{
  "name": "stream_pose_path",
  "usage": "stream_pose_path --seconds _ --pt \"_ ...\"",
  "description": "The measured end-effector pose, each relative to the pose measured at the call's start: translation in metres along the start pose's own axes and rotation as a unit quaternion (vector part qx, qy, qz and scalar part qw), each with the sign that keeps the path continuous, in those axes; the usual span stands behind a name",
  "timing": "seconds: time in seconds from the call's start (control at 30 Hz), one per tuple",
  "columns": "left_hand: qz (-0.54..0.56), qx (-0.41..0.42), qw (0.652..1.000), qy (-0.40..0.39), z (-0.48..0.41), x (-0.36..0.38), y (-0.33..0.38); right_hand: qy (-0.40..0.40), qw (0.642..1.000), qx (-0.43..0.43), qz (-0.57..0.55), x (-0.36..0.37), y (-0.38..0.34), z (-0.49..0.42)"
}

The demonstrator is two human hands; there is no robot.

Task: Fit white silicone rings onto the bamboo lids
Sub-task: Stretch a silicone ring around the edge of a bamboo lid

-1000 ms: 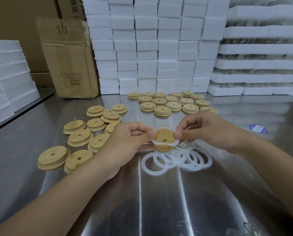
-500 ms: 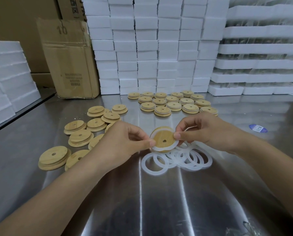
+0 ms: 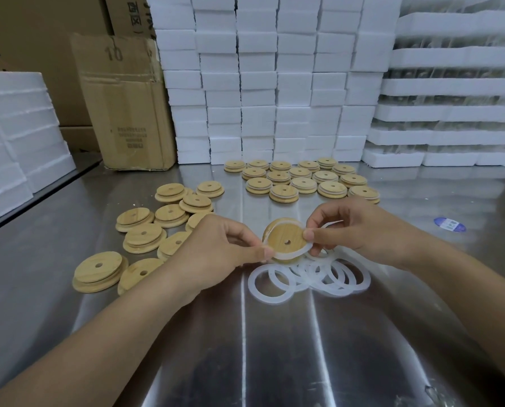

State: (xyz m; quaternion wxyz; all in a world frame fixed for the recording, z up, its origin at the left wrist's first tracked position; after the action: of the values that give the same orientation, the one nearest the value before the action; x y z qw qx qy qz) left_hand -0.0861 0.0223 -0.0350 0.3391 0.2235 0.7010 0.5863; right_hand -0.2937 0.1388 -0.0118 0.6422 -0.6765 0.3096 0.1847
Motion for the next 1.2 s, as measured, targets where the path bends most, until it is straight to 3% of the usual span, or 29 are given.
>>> stream_pose_path --seconds 0.17,0.4,0.7,0.9,1.2 --pt "0.041 -0.039 0.998 -0.004 -0.0003 0.0000 -0.0023 0.005 1.000 -0.008 0.016 -0.0023 -0.0003 0.0007" --pt "0.016 -0.053 0.998 -0.003 -0.0008 -0.0015 -0.0007 -0.002 1.000 -0.009 0.018 -0.0032 -0.0021 0.0025" --pt "-0.037 -0.016 0.998 -0.038 -0.0012 -0.0012 0.0035 -0.009 1.000 -0.008 0.017 -0.0026 -0.0011 0.0020" --pt "-0.002 0.007 1.000 -0.021 0.0008 0.0017 0.0009 0.014 1.000 0.003 -0.007 0.0016 0.0025 0.0005" --pt "0.039 -0.030 0.998 0.029 0.0015 0.0066 -0.0029 0.009 0.999 0.027 -0.015 0.0011 0.0014 0.0038"
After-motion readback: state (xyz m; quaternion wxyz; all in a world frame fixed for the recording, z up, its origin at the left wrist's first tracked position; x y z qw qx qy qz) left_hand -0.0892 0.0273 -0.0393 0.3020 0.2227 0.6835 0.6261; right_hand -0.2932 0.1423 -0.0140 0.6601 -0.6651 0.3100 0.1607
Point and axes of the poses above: each hand's wrist, its own z-axis away from the middle knuckle, its own x-axis out of the palm, y = z × x, the point moved 5 cm from there along -z, towards the middle knuckle, and after that the axes turned 10 degrees about z, right-handed, at the moved point
